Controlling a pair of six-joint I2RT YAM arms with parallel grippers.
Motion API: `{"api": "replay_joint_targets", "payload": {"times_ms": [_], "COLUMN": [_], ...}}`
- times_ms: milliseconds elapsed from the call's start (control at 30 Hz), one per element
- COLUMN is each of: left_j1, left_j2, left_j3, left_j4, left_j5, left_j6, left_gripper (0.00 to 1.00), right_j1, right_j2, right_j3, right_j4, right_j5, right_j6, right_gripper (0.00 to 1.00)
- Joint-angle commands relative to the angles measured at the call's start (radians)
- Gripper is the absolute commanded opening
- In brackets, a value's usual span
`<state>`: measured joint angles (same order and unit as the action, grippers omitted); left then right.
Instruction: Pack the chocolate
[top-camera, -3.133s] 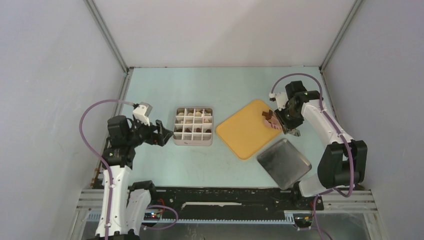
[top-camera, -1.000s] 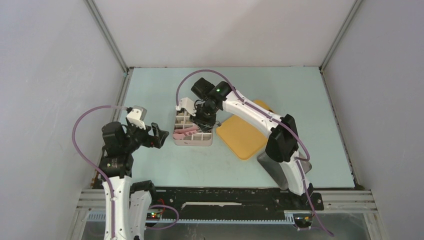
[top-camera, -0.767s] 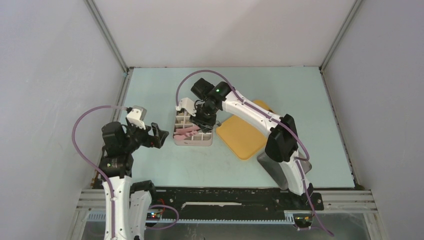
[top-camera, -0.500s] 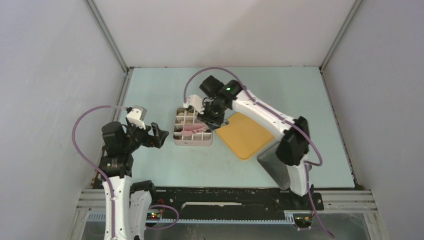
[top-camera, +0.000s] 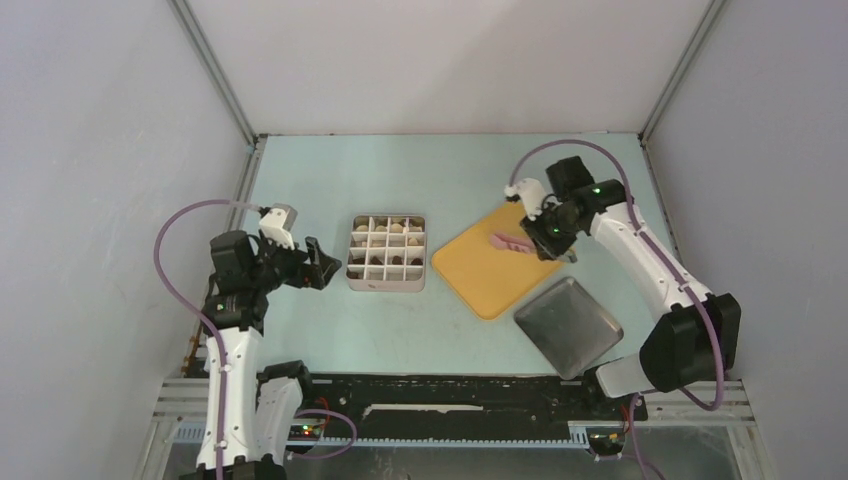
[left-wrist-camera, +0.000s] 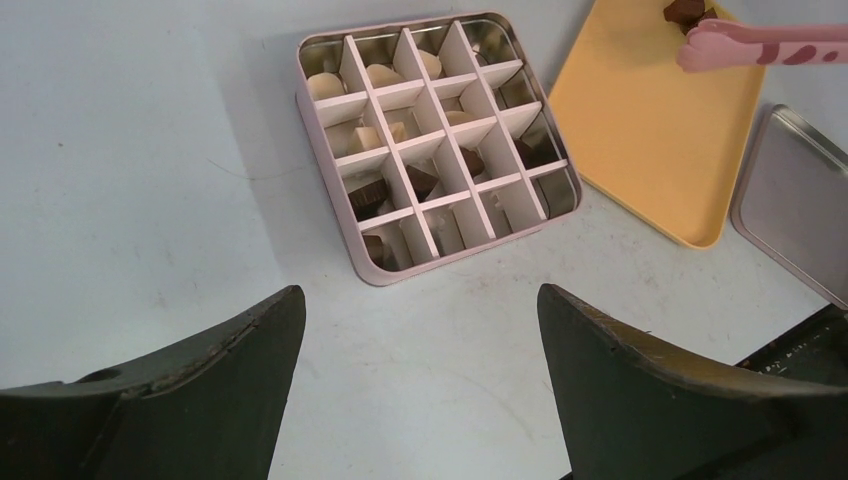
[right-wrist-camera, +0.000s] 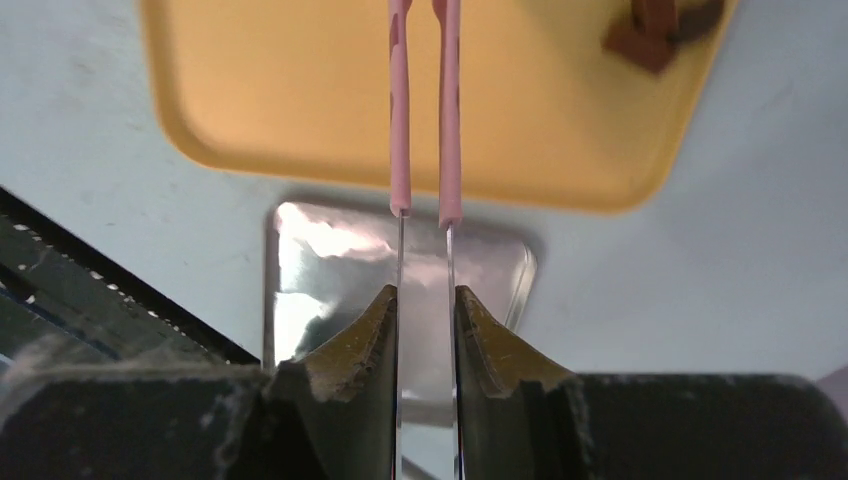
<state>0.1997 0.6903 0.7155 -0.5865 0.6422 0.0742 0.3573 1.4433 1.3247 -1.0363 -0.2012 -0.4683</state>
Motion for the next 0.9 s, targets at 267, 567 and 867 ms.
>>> {"api": "replay_joint_targets", "payload": {"times_ms": [267, 567, 867], "left_j1": [0.003, 0.003, 0.003], "left_j2": [0.018, 0.017, 0.012], "left_j3": [-0.005, -0.005, -0.007], "left_j4": [0.032, 0.03, 0.032], "left_j5": [0.028, 0.025, 0.028], "left_j6": [-0.022, -0.019, -0.015], "left_gripper": [0.89, 0.89, 0.89], "right_j1": [-0.231, -0.251, -0.257], "right_j2": [-0.055, -0.009, 0.054], "right_j3": [-0.088, -0.088, -0.088], "right_j4": [0.083, 0.12, 0.142], "right_j5": [0.055, 0.123, 0.146], "right_j6": [0.067, 0.084, 0.084], "right_gripper": [0.26, 0.32, 0.33]}}
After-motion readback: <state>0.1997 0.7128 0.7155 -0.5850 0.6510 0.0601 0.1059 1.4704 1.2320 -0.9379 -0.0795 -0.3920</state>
